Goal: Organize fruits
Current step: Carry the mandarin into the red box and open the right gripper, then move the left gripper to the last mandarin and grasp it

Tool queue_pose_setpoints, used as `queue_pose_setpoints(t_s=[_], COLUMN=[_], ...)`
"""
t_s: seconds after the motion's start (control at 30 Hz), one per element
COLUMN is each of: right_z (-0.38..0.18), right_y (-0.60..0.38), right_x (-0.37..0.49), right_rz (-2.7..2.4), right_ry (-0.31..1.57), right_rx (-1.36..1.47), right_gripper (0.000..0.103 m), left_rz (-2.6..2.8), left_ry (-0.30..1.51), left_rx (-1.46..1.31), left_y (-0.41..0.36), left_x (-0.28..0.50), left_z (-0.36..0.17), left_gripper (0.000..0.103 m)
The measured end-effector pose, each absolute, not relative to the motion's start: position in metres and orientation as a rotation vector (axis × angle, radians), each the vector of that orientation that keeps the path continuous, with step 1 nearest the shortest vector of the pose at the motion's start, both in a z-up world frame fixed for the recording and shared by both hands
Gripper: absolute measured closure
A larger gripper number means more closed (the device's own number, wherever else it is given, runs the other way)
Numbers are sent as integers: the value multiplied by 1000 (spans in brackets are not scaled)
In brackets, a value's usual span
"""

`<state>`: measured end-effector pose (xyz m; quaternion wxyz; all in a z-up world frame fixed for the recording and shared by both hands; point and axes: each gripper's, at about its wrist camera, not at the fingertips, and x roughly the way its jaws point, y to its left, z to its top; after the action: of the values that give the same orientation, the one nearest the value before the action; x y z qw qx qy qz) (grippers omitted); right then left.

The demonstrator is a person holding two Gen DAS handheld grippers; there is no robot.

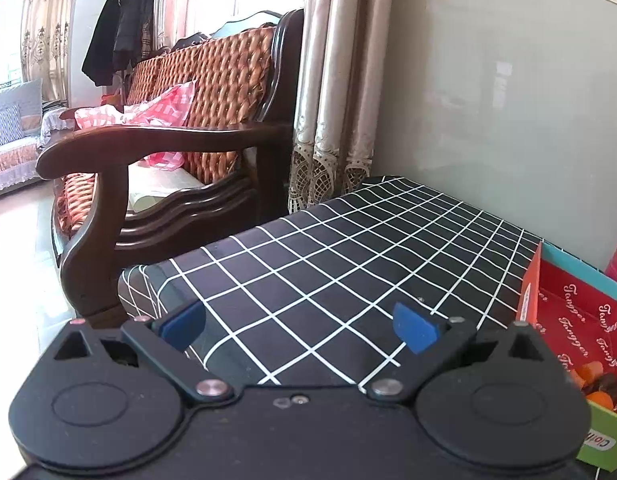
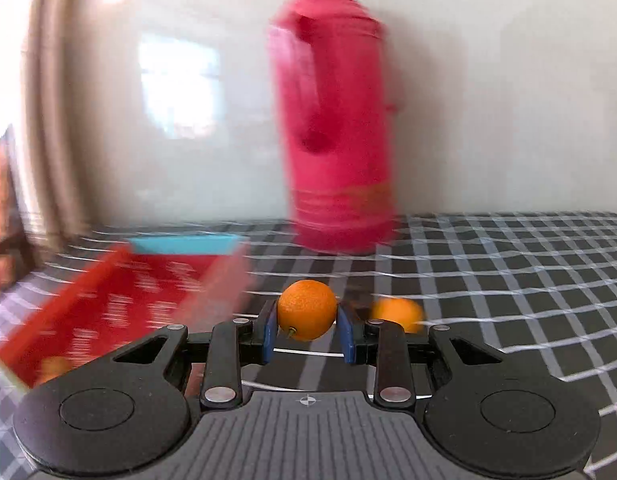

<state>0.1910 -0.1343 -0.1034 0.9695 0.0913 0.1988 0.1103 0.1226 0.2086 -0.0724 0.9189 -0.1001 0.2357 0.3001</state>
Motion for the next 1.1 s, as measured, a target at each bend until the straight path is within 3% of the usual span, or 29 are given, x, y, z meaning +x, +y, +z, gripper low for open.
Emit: queue_pose_setpoints(t_s=[0.5,0.53,0.6,0.63,0.67,0.93,1.1], right_z=[-103,-104,-103,-102,-102,-90,-88], right_y=[-46,-42,-43,-47,-53,-83,-102], right_x=[167,167,166,165,166,149,145], right_rz=[548,535,516,497,479,366,192], right_ry=[353,352,344,329,311,207,165], right_rx=[59,41,41,59,76,90,57], right_gripper=[71,68,42,17,7,7,0], left_rz=[634,632,633,632,632,622,591], left_ry=[484,484,481,480,480,478,466], left_rx=[-210,-210,-211,-212,-213,-213,-209], left_y=[217,217,217,217,217,209,192], left_x=[118,118,118,118,118,121,126], left_z=[-73,-72,-72,-72,-71,-69,-65], left_gripper=[9,9,9,9,9,8,8])
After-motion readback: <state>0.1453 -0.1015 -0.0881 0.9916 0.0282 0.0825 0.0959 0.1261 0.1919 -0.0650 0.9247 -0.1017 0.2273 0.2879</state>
